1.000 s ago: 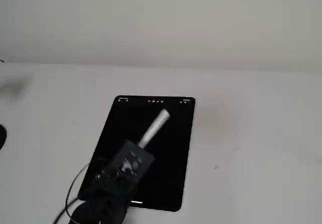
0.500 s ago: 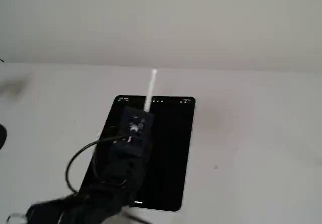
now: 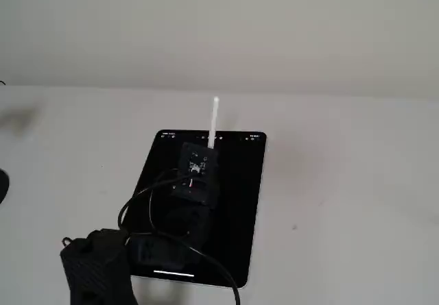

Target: Draw a circular shape on the ipad using the apple pencil

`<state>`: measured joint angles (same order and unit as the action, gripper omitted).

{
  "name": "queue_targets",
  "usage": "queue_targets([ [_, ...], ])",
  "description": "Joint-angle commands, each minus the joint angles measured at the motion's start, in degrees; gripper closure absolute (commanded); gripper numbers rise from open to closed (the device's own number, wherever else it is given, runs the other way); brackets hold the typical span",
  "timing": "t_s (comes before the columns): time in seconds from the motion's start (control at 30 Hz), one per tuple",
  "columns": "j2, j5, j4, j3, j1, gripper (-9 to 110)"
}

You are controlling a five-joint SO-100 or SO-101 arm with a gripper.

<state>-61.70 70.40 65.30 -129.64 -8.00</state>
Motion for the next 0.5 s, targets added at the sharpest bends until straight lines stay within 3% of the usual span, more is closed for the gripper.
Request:
queue_targets([
  [0.0,0.2,1.0,3.0,4.0,0.5,102],
  [0.47,5.6,4.7,8.7,4.6,-1.7,102],
])
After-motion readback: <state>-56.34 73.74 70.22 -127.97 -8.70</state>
